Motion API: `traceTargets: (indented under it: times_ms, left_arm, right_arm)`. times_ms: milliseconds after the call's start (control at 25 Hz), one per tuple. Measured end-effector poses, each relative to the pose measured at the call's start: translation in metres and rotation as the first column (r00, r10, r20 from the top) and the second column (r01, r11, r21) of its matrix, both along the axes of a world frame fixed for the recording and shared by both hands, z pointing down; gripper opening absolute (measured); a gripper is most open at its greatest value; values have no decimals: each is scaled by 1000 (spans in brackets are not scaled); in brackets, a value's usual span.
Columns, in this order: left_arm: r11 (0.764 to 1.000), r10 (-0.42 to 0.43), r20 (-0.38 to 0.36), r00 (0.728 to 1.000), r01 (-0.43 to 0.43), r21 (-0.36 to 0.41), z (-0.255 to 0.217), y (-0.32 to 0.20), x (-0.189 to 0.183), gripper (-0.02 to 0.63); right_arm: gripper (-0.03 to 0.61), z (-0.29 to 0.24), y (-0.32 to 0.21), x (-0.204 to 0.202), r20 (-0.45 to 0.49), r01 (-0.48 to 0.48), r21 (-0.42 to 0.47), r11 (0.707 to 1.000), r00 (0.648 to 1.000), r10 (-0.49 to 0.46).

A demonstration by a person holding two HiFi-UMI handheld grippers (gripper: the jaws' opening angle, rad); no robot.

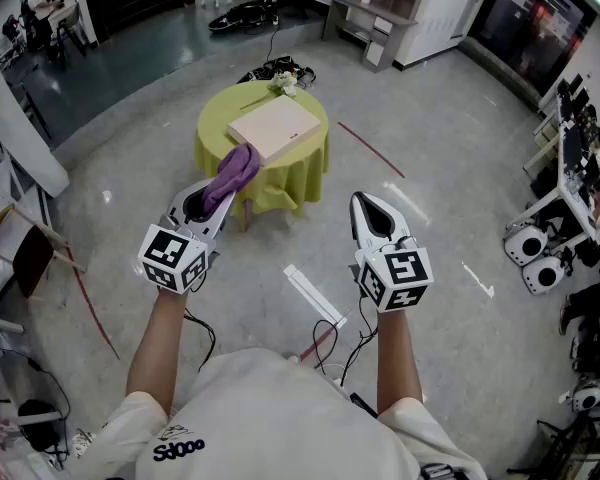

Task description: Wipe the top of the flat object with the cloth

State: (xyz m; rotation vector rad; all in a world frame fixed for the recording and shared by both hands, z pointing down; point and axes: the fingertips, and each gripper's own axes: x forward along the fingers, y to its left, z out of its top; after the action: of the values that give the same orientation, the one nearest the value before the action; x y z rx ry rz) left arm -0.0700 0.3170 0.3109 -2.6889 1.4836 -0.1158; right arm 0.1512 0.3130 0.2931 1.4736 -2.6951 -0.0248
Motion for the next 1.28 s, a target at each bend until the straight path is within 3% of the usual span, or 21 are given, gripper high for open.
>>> traceTargets:
  times_ms: [360, 840, 1280]
  left_arm:
    - [1000, 1, 33, 999, 0, -7, 6, -3, 21, 91]
    - [1000, 16, 93, 996, -13, -24, 18, 0, 70, 91]
    - [999, 7, 105, 994, -3, -41, 32, -42, 53, 91]
  right_arm:
    - [8, 7, -6, 15, -16, 17, 1, 1000, 1000, -17]
    - [8, 19, -10, 33, -14, 144, 2, 990, 989, -144]
    - [6, 34, -55, 15, -9, 163, -25, 986, 986, -164]
